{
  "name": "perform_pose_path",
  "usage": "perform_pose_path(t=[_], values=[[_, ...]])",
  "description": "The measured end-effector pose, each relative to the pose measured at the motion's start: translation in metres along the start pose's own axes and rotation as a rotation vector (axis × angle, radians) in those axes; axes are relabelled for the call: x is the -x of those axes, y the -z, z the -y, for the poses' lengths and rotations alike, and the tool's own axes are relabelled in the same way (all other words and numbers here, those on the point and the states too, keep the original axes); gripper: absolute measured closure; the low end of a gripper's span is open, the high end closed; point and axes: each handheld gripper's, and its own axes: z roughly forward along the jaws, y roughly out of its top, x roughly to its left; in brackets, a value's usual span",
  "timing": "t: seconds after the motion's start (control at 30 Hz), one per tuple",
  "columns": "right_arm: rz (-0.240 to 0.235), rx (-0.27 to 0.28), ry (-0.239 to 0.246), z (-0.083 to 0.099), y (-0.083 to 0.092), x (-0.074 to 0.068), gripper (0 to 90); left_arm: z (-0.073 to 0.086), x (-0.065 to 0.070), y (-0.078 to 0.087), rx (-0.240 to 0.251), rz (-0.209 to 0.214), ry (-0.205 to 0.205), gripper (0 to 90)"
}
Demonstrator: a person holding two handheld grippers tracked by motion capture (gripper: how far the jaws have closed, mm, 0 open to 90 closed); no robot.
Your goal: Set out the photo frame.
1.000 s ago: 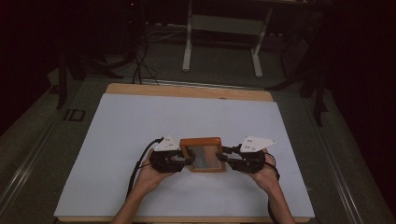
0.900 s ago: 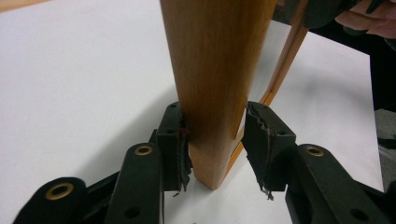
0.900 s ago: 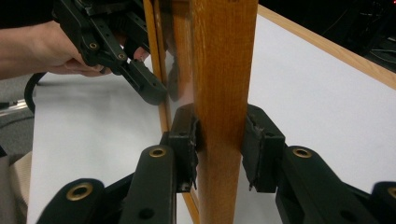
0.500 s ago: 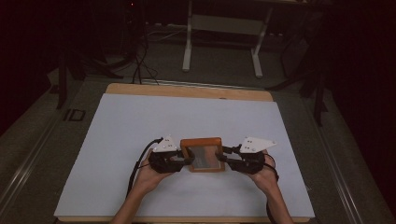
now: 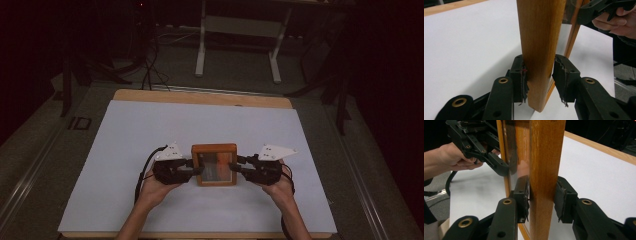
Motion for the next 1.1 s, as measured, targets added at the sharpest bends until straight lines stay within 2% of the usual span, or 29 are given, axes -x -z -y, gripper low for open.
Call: perform_pose_path(t=[0.33,0.63,0.73,0.93,1.1], values=[[-0.002,-0.003,-0.018,-0.003,-0.001,-0.004,66.0,-0.002,0.002,0.006,-0.01,0.002,0.025,63.5],[-0.028,0.022,-0.061,-0.003,-0.002,-0.003,66.0,-0.004,0.003,0.014,0.004,0.009,0.046,64.2],[-0.046,0.035,-0.091,-0.001,-0.002,-0.002,66.0,-0.004,0.004,0.016,0.016,0.016,0.055,64.8],[-0.052,0.035,-0.108,0.0,-0.004,-0.002,66.0,-0.003,0.002,0.018,0.015,0.021,0.064,64.9],[-0.062,0.032,-0.144,0.003,-0.008,-0.001,66.1,-0.001,-0.002,0.019,0.019,0.025,0.087,64.9]])
